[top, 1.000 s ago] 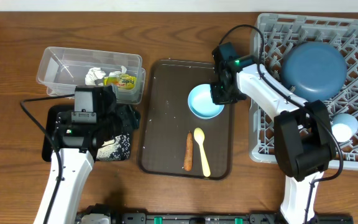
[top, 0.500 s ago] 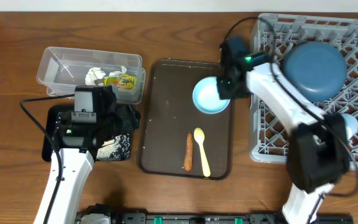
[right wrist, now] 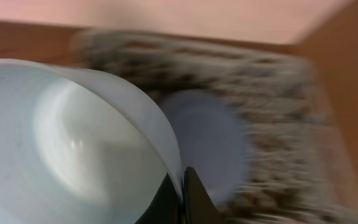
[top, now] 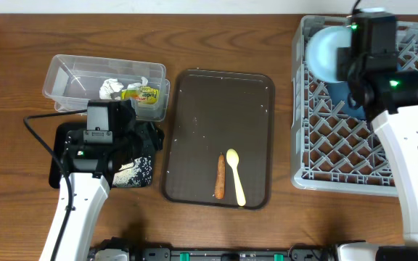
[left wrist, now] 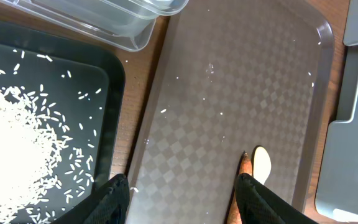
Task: Sort waste into correct bins and load items into the dishwasher rack
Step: 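Grasp the light-blue bowl with the right gripper and lift it toward the rack, then lower the bowl into the dish rack, open and raise the right gripper, then move the right gripper to the yellow spoon and grasp its handle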
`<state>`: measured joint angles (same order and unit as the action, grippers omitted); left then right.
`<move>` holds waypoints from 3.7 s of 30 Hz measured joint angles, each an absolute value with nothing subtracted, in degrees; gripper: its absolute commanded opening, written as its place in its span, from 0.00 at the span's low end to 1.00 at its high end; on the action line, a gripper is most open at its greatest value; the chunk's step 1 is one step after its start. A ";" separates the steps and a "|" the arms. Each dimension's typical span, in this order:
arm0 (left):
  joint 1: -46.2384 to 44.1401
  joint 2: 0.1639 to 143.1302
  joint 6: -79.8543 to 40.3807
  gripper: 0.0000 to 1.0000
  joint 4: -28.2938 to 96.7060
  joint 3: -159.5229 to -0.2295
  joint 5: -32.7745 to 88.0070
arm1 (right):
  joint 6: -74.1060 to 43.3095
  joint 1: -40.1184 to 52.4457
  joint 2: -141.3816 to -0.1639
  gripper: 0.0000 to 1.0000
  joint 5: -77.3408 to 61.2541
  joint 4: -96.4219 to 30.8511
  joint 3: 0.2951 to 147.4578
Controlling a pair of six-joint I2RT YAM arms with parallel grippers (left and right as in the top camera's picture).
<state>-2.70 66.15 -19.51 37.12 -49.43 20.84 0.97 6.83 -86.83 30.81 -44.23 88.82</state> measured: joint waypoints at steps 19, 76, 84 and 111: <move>-2.70 66.22 -19.49 0.57 37.15 -49.43 20.84 | 8.01 -16.01 -96.27 0.01 64.18 -26.06 88.79; -2.70 66.22 -19.51 0.57 37.12 -49.43 20.82 | 10.48 -15.20 -116.97 0.76 49.08 -36.25 88.88; -2.70 66.22 -19.49 0.57 37.12 -49.43 20.82 | 9.39 -15.07 -103.28 0.76 32.84 -43.40 88.88; -2.70 66.22 -19.49 0.57 42.17 -49.43 13.13 | 1.72 25.47 -91.50 0.73 -15.35 -54.63 74.19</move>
<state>-2.70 66.22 -19.49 42.17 -49.43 13.13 1.72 25.47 -91.50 -15.35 -54.63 74.19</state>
